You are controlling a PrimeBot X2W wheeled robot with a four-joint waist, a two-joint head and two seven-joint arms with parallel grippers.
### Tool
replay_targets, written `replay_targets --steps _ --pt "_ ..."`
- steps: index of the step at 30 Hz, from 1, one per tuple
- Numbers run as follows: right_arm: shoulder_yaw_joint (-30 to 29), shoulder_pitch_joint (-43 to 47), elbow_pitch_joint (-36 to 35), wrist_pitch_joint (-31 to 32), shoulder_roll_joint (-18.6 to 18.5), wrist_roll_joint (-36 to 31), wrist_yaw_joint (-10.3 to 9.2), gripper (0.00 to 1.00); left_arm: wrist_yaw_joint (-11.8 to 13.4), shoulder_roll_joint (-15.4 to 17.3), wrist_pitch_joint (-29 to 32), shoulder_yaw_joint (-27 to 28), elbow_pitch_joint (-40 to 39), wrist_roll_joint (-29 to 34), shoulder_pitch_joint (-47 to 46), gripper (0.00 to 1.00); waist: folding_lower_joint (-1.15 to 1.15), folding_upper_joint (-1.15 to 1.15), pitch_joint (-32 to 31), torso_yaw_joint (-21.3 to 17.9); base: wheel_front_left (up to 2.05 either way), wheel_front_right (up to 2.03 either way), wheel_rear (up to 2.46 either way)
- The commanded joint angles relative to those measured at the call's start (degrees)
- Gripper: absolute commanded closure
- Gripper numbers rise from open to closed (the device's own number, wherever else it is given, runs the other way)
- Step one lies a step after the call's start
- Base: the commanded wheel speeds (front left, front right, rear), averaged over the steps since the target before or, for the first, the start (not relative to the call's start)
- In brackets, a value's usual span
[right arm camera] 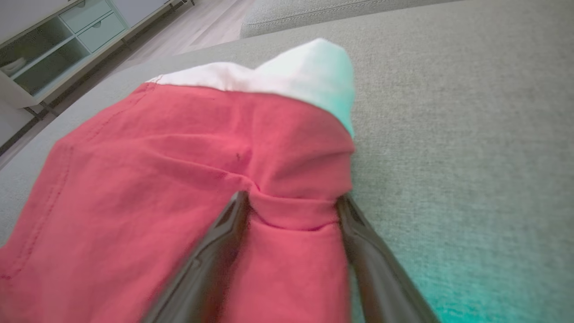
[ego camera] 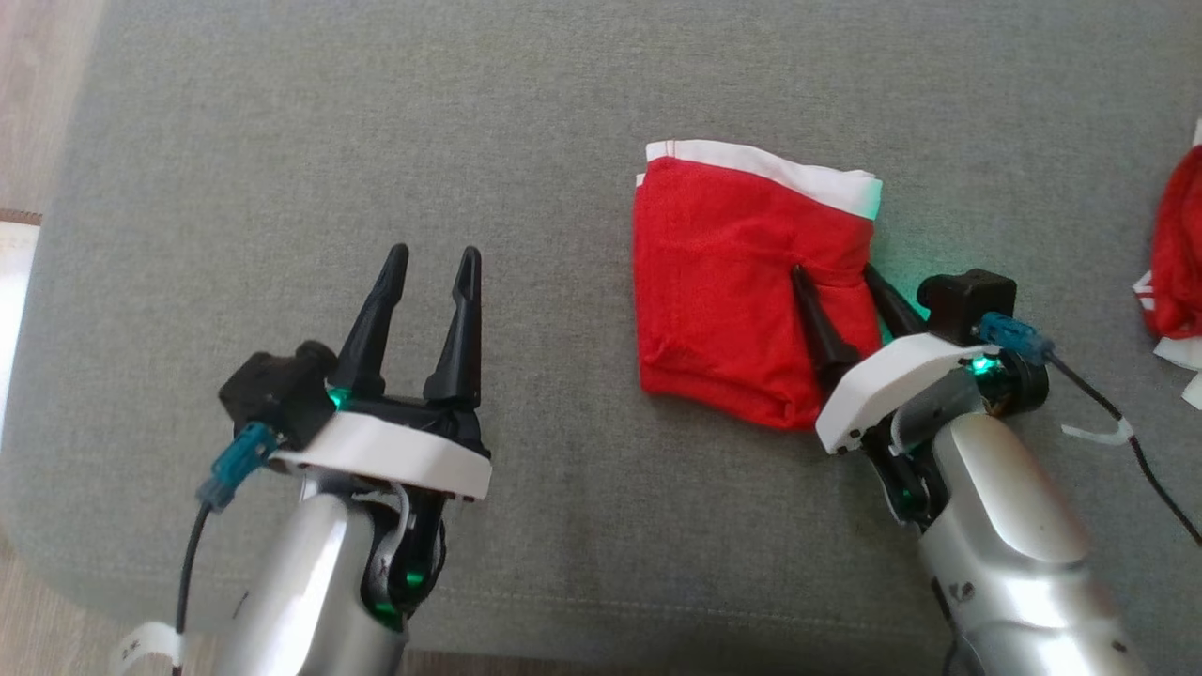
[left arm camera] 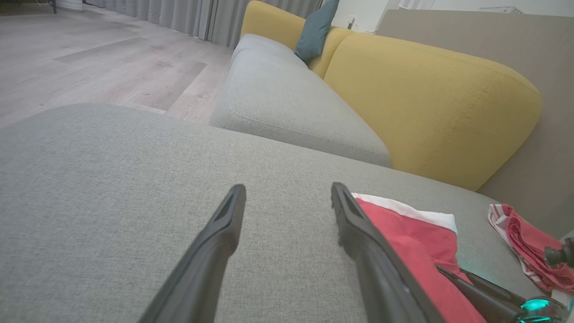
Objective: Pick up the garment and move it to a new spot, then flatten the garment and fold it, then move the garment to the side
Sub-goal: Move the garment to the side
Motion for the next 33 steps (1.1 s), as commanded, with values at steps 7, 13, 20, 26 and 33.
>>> replay_targets --steps 7,13,20,26,33 --pt "1.59 -1.97 0.96 -2.50 0.35 -5.05 0.37 1.00 -0.38 0.45 -0.69 2.75 -1.67 1.16 -2.28 0.00 -0.01 0.00 -1.19 -2.73 0.00 0.00 0.00" --pt "0.33 -3.00 -1.28 -4.65 -0.19 -16.34 0.37 1.00 -0.61 0.45 -0.69 3.44 -1.87 1.62 -1.87 0.00 -0.01 0.00 -2.82 -6.37 0.00 0.00 0.00" --pt "2.13 -3.97 -8.50 -3.58 -7.51 -21.61 0.37 1.00 -0.66 0.45 -0.69 3.98 -2.46 2.06 -1.65 0.00 -0.01 0.00 -2.99 -10.96 0.00 0.00 0.00" --pt "4.34 -6.04 -14.47 0.53 -18.51 -19.39 0.37 1.00 -1.13 0.45 -0.69 4.22 -2.73 2.71 -2.30 0.00 -0.01 0.00 -1.25 -14.23 0.00 0.00 0.00" --pt "2.29 -7.64 -16.35 3.39 -28.29 -16.56 0.37 1.00 -1.83 0.45 -0.69 4.28 -2.75 3.65 -3.78 0.00 -0.01 0.00 1.42 -15.81 0.00 0.00 0.00"
